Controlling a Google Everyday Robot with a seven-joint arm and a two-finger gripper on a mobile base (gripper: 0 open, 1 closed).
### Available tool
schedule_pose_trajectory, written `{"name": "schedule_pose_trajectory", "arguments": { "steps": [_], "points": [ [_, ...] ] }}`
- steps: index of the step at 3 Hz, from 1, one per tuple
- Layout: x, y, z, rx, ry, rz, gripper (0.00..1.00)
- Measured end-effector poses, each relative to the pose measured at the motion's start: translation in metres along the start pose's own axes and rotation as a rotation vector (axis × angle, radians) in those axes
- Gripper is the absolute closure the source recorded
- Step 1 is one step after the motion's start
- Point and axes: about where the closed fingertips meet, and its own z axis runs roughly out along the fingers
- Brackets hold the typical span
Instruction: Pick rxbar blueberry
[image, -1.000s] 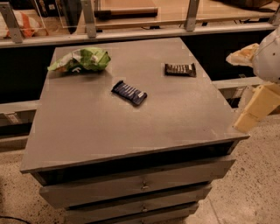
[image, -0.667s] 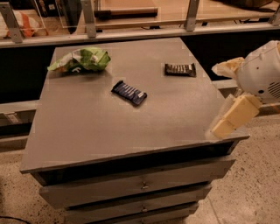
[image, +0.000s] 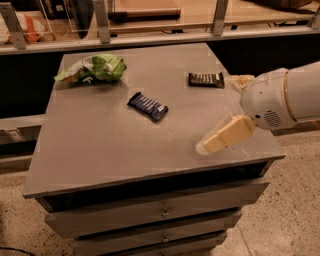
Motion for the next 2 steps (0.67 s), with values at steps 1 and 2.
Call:
{"name": "schedule_pose_trajectory", "arguments": {
  "steps": [1, 2],
  "points": [
    [-0.0088, -0.0099, 0.0167, 0.078, -0.05, 0.022, 0.0],
    [-0.0125, -0.0165, 0.0165, 0.108, -0.059, 0.021, 0.0]
  ]
}}
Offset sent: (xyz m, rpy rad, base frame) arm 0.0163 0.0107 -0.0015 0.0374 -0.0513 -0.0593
